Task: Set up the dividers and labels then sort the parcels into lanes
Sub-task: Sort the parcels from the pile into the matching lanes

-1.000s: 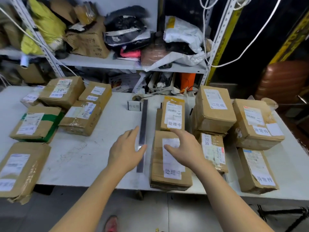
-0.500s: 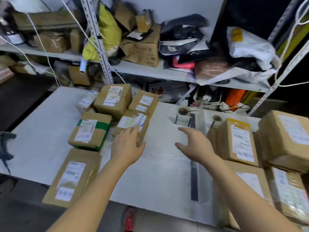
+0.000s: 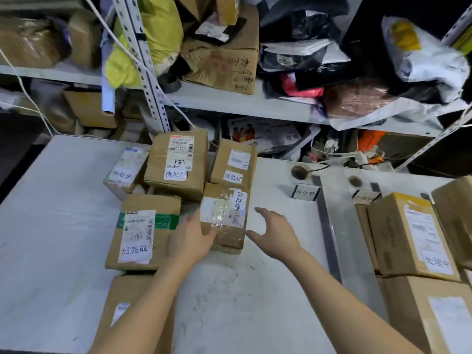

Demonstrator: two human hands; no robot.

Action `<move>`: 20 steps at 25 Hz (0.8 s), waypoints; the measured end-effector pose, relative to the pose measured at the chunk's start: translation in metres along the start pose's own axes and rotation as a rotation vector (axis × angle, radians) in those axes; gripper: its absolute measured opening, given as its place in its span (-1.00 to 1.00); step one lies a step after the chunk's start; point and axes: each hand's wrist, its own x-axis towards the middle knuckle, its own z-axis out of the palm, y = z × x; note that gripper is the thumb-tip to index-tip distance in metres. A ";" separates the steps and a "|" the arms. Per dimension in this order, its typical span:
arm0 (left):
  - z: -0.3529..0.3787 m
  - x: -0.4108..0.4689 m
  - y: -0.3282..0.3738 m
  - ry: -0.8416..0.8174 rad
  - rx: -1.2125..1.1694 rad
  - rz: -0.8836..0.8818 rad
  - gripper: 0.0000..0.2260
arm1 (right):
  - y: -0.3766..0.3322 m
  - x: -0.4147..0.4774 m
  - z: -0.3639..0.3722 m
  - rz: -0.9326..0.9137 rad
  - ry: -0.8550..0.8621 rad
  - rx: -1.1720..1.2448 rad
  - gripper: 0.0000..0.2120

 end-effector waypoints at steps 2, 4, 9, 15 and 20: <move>0.009 0.015 -0.009 -0.067 -0.065 -0.037 -0.48 | -0.008 0.015 0.014 0.054 -0.020 0.089 -0.20; 0.018 0.025 -0.016 -0.102 -0.164 -0.077 -0.43 | -0.013 0.025 0.024 0.102 -0.042 0.149 -0.21; 0.021 0.031 -0.016 -0.130 -0.315 -0.132 -0.48 | -0.012 0.027 0.037 0.138 -0.014 0.346 -0.33; 0.032 0.011 0.001 -0.099 -0.273 -0.149 -0.50 | 0.001 0.010 0.032 0.159 -0.003 0.463 -0.44; 0.046 -0.023 0.049 -0.057 -0.241 -0.116 -0.50 | 0.035 -0.024 -0.001 0.134 0.023 0.490 -0.50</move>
